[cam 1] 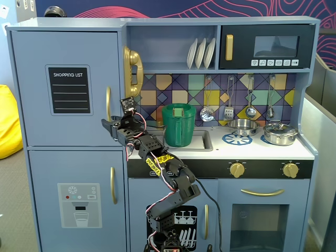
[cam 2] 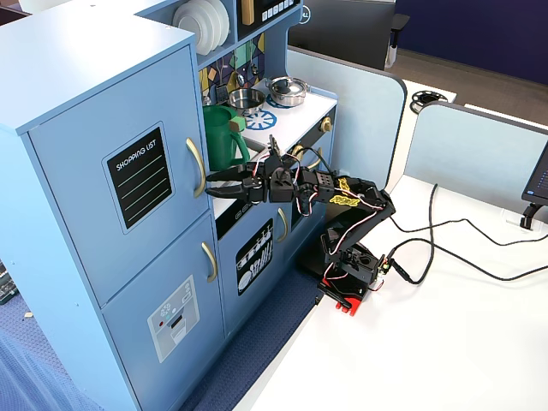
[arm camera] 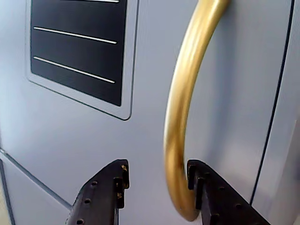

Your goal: Open the left cabinet door

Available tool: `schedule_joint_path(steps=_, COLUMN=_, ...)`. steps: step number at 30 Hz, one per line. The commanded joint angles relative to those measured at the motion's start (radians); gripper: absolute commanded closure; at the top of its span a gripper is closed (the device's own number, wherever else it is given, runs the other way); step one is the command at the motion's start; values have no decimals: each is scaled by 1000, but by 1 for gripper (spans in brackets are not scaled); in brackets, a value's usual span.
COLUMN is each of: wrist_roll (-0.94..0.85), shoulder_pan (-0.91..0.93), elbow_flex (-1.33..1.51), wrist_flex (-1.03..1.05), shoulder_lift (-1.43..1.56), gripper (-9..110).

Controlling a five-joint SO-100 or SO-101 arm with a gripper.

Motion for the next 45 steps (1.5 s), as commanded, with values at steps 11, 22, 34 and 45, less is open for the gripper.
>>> schedule_joint_path(steps=11, wrist_roll=-60, shoulder_pan=-12, elbow_flex=-137, wrist_flex=-67, shoulder_lift=-86, gripper=94)
schedule_joint_path(steps=22, wrist_roll=-291, shoulder_pan=-264, elbow_flex=-6, wrist_flex=-69, shoulder_lift=38, gripper=94)
schedule_joint_path(steps=34, wrist_roll=-322, shoulder_pan=-178, elbow_flex=140, wrist_flex=78, shoulder_lift=322, gripper=95)
schedule_joint_path(steps=45, wrist_roll=-247, shoulder_pan=11, elbow_flex=133, wrist_flex=302, shoulder_lift=508, gripper=96)
